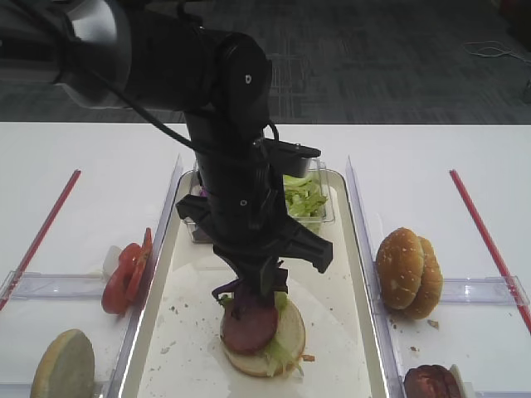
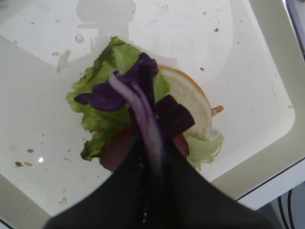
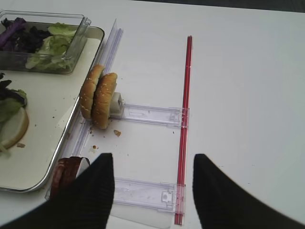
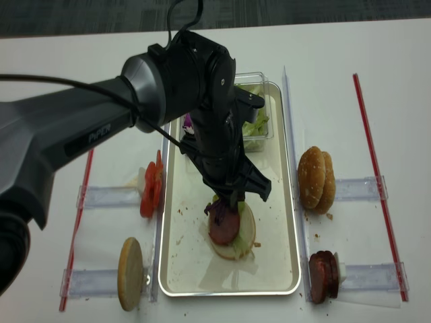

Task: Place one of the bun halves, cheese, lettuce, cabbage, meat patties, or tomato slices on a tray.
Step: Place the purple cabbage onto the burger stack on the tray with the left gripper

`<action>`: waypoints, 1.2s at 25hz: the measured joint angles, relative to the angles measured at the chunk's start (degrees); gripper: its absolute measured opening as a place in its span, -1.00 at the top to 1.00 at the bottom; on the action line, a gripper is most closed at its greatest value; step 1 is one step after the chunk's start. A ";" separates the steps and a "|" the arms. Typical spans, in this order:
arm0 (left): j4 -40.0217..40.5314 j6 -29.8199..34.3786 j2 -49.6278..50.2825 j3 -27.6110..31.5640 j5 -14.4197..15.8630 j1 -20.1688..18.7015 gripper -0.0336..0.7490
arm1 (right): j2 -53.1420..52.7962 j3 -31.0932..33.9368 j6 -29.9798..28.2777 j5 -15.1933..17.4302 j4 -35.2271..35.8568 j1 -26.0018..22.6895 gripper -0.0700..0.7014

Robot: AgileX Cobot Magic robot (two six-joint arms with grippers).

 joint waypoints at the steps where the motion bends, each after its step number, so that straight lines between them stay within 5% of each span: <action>1: 0.00 0.00 0.00 0.00 0.00 0.00 0.73 | 0.00 0.00 0.00 0.00 0.00 0.00 -0.19; 30: -0.87 -0.40 0.00 0.00 1.05 0.00 0.64 | 0.00 0.00 0.12 0.00 0.00 0.00 -0.19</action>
